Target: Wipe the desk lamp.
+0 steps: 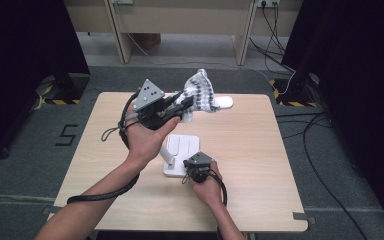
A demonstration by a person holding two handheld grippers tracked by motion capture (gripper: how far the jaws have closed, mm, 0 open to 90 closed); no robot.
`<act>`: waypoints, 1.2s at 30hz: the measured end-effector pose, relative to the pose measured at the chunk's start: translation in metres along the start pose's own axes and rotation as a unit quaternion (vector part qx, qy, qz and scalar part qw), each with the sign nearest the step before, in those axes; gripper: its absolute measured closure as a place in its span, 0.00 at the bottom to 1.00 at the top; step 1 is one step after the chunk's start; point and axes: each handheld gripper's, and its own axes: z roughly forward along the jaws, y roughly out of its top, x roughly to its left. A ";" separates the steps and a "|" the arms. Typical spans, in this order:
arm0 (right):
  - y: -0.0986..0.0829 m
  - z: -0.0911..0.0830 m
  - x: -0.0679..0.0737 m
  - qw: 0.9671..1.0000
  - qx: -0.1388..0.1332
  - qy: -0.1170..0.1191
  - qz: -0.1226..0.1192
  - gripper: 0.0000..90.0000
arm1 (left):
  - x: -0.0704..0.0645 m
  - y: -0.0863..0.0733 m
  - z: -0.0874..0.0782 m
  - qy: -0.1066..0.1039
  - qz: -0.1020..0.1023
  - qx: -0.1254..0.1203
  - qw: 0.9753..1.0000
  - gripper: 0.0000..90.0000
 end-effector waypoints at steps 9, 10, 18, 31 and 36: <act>0.000 0.000 0.000 1.000 0.000 0.000 0.000 1.00 | -0.004 0.002 0.007 -0.003 0.001 0.003 1.000 0.79; 0.000 0.000 0.000 1.000 0.000 0.000 0.000 1.00 | -0.005 0.003 0.008 -0.004 0.000 0.003 1.000 0.79; 0.000 0.000 0.000 1.000 0.001 -0.001 0.001 1.00 | -0.009 0.005 0.014 -0.008 0.003 0.006 1.000 0.78; 0.000 0.000 0.000 1.000 0.001 0.001 0.001 1.00 | -0.016 0.006 0.021 -0.018 0.007 0.006 1.000 0.78; 0.000 0.000 0.000 1.000 0.001 0.001 0.000 1.00 | -0.017 0.007 0.024 -0.023 0.008 0.007 1.000 0.78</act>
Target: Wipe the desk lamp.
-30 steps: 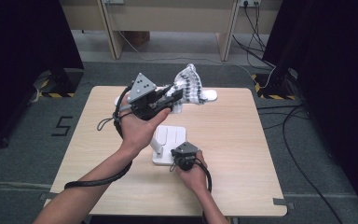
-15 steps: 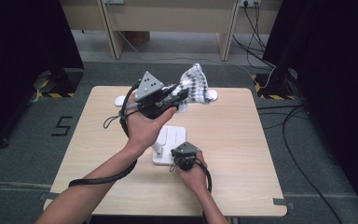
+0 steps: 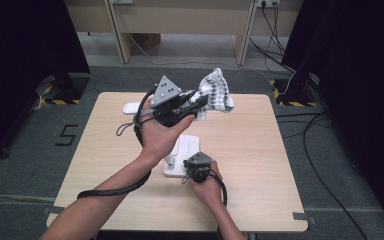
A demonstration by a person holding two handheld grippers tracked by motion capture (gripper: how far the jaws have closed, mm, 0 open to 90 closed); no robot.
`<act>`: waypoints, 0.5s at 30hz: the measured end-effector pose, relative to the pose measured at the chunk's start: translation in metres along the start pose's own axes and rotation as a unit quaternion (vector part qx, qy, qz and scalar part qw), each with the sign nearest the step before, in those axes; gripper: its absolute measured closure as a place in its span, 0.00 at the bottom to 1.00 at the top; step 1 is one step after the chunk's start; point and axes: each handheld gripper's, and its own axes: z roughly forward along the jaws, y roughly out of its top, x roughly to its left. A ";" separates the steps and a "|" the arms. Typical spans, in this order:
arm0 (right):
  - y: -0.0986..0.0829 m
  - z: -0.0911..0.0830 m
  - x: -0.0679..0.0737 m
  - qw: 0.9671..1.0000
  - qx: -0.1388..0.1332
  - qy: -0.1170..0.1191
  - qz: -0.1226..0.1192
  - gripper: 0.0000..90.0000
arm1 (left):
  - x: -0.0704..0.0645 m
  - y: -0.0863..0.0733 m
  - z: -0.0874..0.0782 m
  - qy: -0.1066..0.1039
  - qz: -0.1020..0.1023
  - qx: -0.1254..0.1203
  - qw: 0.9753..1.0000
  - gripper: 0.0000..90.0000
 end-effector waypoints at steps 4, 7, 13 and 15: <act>0.000 0.000 0.000 1.000 0.000 0.000 0.000 1.00 | -0.001 0.001 0.002 -0.002 0.001 -0.001 1.000 0.78; 0.000 0.000 0.000 1.000 0.000 0.000 -0.001 1.00 | -0.002 0.002 0.004 -0.003 0.004 0.002 1.000 0.78; 0.000 0.000 0.000 1.000 0.000 -0.001 0.000 1.00 | -0.005 0.003 0.007 -0.005 0.005 0.004 1.000 0.78; 0.000 0.000 0.000 1.000 0.000 0.000 -0.001 1.00 | -0.005 0.003 0.008 -0.005 0.006 0.003 1.000 0.78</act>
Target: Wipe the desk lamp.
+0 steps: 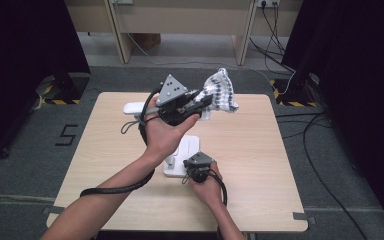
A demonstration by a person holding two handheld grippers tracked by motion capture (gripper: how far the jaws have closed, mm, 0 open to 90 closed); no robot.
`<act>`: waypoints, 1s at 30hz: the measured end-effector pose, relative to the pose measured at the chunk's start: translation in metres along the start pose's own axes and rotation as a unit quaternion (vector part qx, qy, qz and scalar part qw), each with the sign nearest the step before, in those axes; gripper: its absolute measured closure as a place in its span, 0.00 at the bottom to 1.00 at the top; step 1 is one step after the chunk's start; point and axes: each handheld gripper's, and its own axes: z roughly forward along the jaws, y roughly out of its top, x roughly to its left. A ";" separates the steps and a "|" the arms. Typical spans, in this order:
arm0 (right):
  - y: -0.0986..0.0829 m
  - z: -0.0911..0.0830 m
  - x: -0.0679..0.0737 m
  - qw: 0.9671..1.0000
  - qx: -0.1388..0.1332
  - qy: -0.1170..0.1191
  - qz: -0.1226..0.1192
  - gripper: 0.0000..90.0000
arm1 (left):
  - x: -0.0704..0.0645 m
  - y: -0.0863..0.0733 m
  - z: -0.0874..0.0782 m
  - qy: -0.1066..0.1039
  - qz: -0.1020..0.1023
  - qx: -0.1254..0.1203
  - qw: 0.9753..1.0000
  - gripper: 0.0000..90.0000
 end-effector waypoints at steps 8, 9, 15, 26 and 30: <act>0.000 0.000 0.000 1.000 0.000 0.001 0.000 1.00 | -0.002 0.000 0.003 -0.001 0.003 0.001 1.000 0.78; 0.000 0.000 0.000 1.000 0.000 0.001 0.001 1.00 | -0.003 0.001 0.004 -0.002 0.003 0.002 1.000 0.78; 0.000 0.000 0.000 1.000 0.000 0.001 0.000 1.00 | -0.005 0.001 0.006 -0.005 0.006 0.001 1.000 0.78; 0.000 0.000 0.000 1.000 0.000 0.000 -0.001 1.00 | -0.008 0.003 0.009 -0.008 0.009 0.002 1.000 0.78; 0.000 0.000 0.000 1.000 0.000 0.000 -0.001 1.00 | -0.009 0.003 0.010 -0.010 0.010 0.003 1.000 0.78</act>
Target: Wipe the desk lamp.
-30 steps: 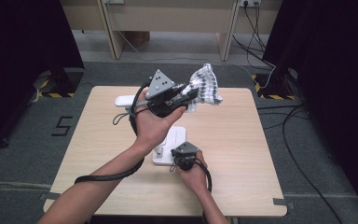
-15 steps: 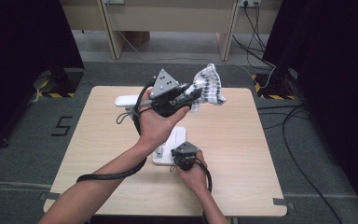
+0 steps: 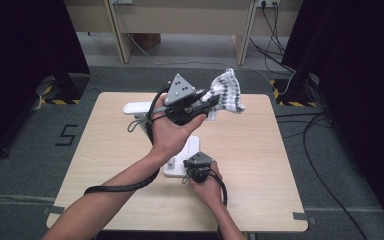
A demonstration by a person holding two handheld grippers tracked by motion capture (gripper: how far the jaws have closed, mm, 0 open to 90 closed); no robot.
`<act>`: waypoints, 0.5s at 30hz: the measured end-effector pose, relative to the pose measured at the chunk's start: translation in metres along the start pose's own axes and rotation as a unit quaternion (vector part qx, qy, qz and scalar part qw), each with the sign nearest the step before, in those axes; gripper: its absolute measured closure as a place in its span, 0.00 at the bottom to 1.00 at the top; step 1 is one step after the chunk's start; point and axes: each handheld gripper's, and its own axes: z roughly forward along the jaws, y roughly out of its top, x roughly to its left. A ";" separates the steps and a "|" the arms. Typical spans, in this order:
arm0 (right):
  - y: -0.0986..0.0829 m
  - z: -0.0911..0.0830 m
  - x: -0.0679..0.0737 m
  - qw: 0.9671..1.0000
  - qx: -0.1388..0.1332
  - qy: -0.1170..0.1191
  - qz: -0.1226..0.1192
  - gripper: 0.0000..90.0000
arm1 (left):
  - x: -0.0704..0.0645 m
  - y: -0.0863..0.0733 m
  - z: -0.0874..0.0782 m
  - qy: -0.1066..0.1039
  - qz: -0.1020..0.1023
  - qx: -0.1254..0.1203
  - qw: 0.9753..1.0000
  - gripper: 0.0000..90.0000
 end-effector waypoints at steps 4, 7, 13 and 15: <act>0.000 0.000 0.000 1.000 0.001 -0.001 0.000 1.00 | -0.001 0.001 0.001 -0.001 0.001 0.001 1.000 0.78; 0.000 0.000 0.000 1.000 0.000 -0.001 0.000 1.00 | -0.002 0.002 0.002 -0.002 0.002 0.002 1.000 0.78; 0.000 0.000 0.000 1.000 0.000 -0.001 0.000 1.00 | -0.003 0.002 0.004 -0.003 0.003 0.002 1.000 0.78; 0.000 0.000 0.000 1.000 0.000 -0.001 0.000 1.00 | -0.004 0.003 0.004 -0.003 0.004 0.003 1.000 0.78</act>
